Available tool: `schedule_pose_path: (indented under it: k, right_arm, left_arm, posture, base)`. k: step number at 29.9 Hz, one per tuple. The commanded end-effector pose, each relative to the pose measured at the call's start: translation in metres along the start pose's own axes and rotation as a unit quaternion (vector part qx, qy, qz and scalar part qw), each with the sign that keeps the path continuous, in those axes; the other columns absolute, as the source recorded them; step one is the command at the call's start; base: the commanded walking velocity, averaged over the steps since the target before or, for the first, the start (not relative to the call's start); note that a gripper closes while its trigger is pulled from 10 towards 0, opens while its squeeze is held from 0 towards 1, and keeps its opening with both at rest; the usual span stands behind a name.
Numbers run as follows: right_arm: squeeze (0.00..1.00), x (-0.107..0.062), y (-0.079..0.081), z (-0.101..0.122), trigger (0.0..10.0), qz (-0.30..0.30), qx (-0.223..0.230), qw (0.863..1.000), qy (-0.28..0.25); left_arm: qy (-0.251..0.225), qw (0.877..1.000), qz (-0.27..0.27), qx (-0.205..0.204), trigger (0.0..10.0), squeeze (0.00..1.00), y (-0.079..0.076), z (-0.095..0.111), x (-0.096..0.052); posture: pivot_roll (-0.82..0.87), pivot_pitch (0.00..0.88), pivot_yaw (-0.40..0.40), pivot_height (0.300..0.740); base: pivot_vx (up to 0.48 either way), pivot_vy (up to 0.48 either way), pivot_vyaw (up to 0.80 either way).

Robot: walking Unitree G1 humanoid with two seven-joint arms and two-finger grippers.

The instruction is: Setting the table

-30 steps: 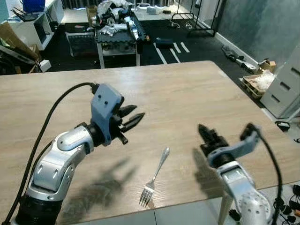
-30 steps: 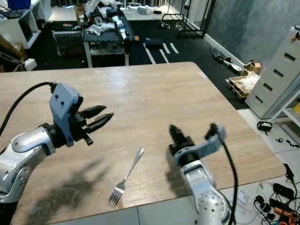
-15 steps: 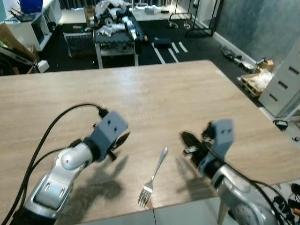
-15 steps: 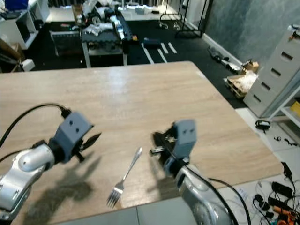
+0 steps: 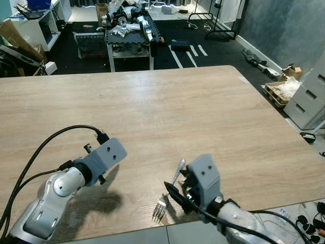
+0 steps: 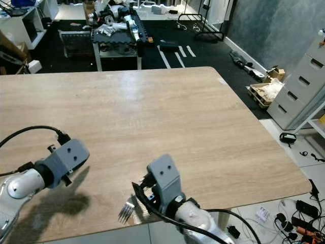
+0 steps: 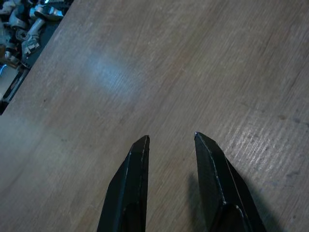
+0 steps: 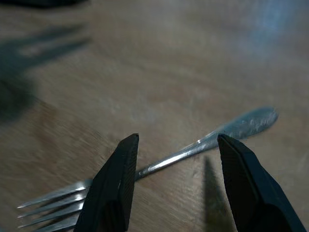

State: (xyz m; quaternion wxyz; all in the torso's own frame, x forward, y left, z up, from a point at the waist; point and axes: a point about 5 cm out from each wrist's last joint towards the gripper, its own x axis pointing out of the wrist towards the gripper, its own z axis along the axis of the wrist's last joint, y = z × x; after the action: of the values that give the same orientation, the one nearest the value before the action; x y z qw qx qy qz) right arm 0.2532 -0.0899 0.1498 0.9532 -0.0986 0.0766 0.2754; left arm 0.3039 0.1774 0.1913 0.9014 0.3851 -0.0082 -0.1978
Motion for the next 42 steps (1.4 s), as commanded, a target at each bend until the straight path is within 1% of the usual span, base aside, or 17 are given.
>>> schedule_pose_path:
  k: [1, 7, 10, 13, 14, 16, 17, 19, 21, 24, 25, 27, 31, 35, 36, 39, 42]
  right_arm:
    - [0.0, 0.002, 0.004, -0.01, 10.0, -0.013, -0.004, 0.999, 0.03]
    - [0.0, 0.01, 0.006, -0.019, 10.0, -0.055, 0.016, 0.997, 0.053]
    - [0.0, 0.014, 0.003, -0.024, 10.0, -0.084, 0.008, 0.994, 0.069]
    - [0.0, 0.015, 0.0, -0.028, 10.0, -0.091, -0.005, 0.992, 0.081]
    - [0.0, 0.014, -0.005, -0.032, 10.0, -0.102, -0.024, 0.99, 0.092]
    - [0.0, 0.013, -0.012, -0.035, 10.0, -0.114, -0.042, 0.988, 0.099]
    - [0.0, 0.013, -0.012, -0.035, 10.0, -0.114, -0.042, 0.988, 0.099]
    - [0.0, 0.012, -0.027, -0.038, 10.0, -0.139, -0.074, 0.981, 0.11]
    - [0.0, 0.012, -0.03, -0.038, 10.0, -0.144, -0.079, 0.98, 0.112]
    - [0.0, 0.008, -0.049, -0.041, 10.0, -0.171, -0.098, 0.973, 0.12]
    - [0.0, 0.008, -0.049, -0.041, 10.0, -0.171, -0.098, 0.973, 0.12]
    - [0.0, 0.004, -0.063, -0.042, 10.0, -0.188, -0.103, 0.969, 0.125]
    - [0.0, -0.004, -0.084, -0.043, 10.0, -0.209, -0.121, 0.961, 0.135]
    - [0.0, -0.008, -0.091, -0.044, 10.0, -0.207, -0.134, 0.959, 0.14]
    - [0.0, -0.011, -0.093, -0.044, 10.0, -0.201, -0.145, 0.958, 0.144]
    - [0.0, -0.018, -0.095, -0.045, 10.0, -0.156, -0.181, 0.959, 0.155]
    - [0.0, -0.022, -0.093, -0.05, 10.0, -0.121, -0.196, 0.957, 0.174]
  left_arm:
    - [0.01, 1.0, -0.009, 0.005, 10.0, 0.0, -0.008, -0.006, -0.001]
    - [0.005, 1.0, -0.009, 0.008, 10.0, 0.0, -0.011, -0.006, 0.0]
    - [0.002, 1.0, -0.01, 0.009, 10.0, 0.0, -0.012, -0.005, 0.001]
    - [0.0, 1.0, -0.009, 0.009, 10.0, 0.0, -0.012, -0.003, 0.002]
    - [-0.001, 1.0, -0.007, 0.009, 10.0, 0.0, -0.011, -0.003, 0.002]
    - [-0.002, 1.0, -0.006, 0.009, 10.0, 0.0, -0.011, -0.002, 0.003]
    - [-0.002, 1.0, -0.006, 0.009, 10.0, 0.0, -0.011, -0.002, 0.003]
    - [-0.002, 1.0, -0.004, 0.008, 10.0, 0.0, -0.011, -0.002, 0.003]
    - [-0.002, 1.0, -0.003, 0.008, 10.0, 0.0, -0.011, -0.002, 0.003]
    - [-0.002, 1.0, -0.001, 0.008, 10.0, 0.0, -0.01, -0.002, 0.004]
    - [-0.002, 1.0, -0.001, 0.008, 10.0, 0.0, -0.01, -0.002, 0.004]
    - [-0.002, 1.0, 0.0, 0.007, 10.0, 0.0, -0.01, -0.002, 0.004]
    - [-0.001, 1.0, 0.001, 0.007, 10.0, 0.0, -0.009, -0.002, 0.005]
    - [-0.002, 1.0, 0.002, 0.007, 10.0, 0.0, -0.008, -0.001, 0.005]
    - [-0.002, 1.0, 0.002, 0.007, 10.0, 0.0, -0.008, -0.001, 0.005]
    - [-0.003, 1.0, 0.002, 0.006, 10.0, 0.0, -0.008, -0.001, 0.006]
    - [-0.004, 1.0, 0.001, 0.005, 10.0, 0.0, -0.009, 0.0, 0.007]
  posture:
    - [0.04, 0.149, 0.049, 0.74]
    - [0.04, 0.145, 0.05, 0.74]
    - [0.04, 0.143, 0.051, 0.74]
    - [0.04, 0.14, 0.05, 0.74]
    - [0.04, 0.14, 0.05, 0.74]
    - [0.04, 0.14, 0.047, 0.74]
    - [0.04, 0.14, 0.047, 0.74]
    - [0.04, 0.14, 0.047, 0.74]
    - [0.04, 0.14, 0.047, 0.74]
    - [0.04, 0.14, 0.046, 0.74]
    - [0.04, 0.14, 0.046, 0.74]
    - [0.04, 0.14, 0.046, 0.74]
    - [0.03, 0.148, 0.048, 0.74]
    - [0.03, 0.148, 0.048, 0.74]
    - [0.03, 0.149, 0.047, 0.74]
    - [0.03, 0.152, 0.048, 0.74]
    - [0.02, 0.153, 0.049, 0.74]
  base:
    - [0.0, 0.0, 0.0]
    - [0.0, 0.0, 0.0]
    - [0.0, 0.0, 0.0]
    - [0.0, 0.0, 0.0]
    - [0.0, 0.0, 0.0]
    - [0.0, 0.0, 0.0]
    - [0.0, 0.0, 0.0]
    - [0.0, 0.0, 0.0]
    - [0.0, 0.0, 0.0]
    - [0.0, 0.0, 0.0]
    - [0.0, 0.0, 0.0]
    - [0.0, 0.0, 0.0]
    - [0.0, 0.0, 0.0]
    - [0.0, 0.0, 0.0]
    - [0.0, 0.0, 0.0]
    - [0.0, 0.0, 0.0]
    - [0.0, 0.0, 0.0]
